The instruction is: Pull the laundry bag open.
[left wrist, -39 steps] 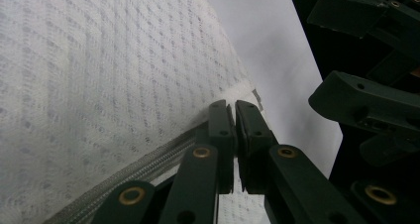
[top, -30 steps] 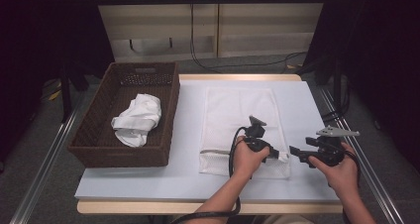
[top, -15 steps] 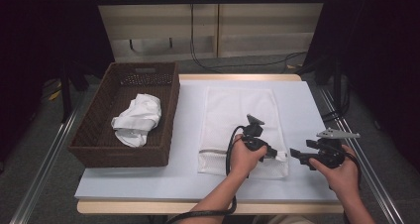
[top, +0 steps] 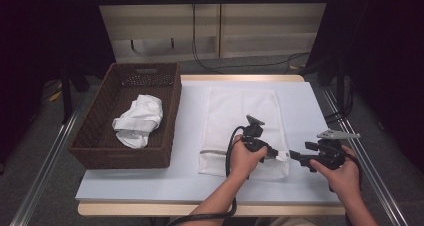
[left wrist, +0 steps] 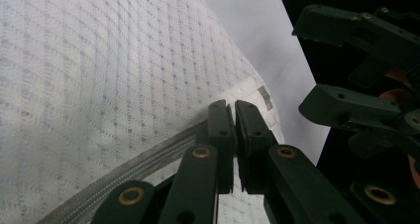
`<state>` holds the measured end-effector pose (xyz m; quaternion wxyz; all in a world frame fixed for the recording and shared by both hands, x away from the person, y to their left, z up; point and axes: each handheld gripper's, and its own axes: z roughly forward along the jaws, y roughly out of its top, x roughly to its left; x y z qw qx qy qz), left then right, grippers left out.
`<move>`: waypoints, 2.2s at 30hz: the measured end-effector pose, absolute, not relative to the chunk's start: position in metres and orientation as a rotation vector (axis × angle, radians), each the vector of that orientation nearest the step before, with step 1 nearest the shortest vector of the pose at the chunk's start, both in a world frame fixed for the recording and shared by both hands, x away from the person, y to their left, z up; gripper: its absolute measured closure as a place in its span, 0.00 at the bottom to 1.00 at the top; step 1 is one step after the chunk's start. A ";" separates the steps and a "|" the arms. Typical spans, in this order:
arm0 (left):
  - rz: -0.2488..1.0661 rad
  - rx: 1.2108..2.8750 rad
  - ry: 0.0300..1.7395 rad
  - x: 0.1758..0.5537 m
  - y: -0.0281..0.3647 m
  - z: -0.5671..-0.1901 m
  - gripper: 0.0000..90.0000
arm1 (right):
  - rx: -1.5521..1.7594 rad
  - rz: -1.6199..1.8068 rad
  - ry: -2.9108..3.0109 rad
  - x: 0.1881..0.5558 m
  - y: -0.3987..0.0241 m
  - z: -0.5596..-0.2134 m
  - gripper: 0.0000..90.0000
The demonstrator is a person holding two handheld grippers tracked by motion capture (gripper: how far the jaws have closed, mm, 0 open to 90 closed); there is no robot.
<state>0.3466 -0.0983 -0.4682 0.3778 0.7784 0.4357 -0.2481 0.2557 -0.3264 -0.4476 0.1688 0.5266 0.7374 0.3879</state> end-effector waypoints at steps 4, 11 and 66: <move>-0.646 1.981 1.106 0.347 -0.097 -0.468 0.96 | 1.539 1.136 2.085 0.255 -0.327 -0.449 0.32; -0.634 1.977 1.103 0.348 -0.094 -0.464 0.96 | 1.660 1.267 2.025 0.255 -0.332 -0.450 0.41; -0.577 1.954 1.109 0.339 -0.083 -0.465 0.96 | 1.899 1.340 2.272 0.277 -0.302 -0.454 0.96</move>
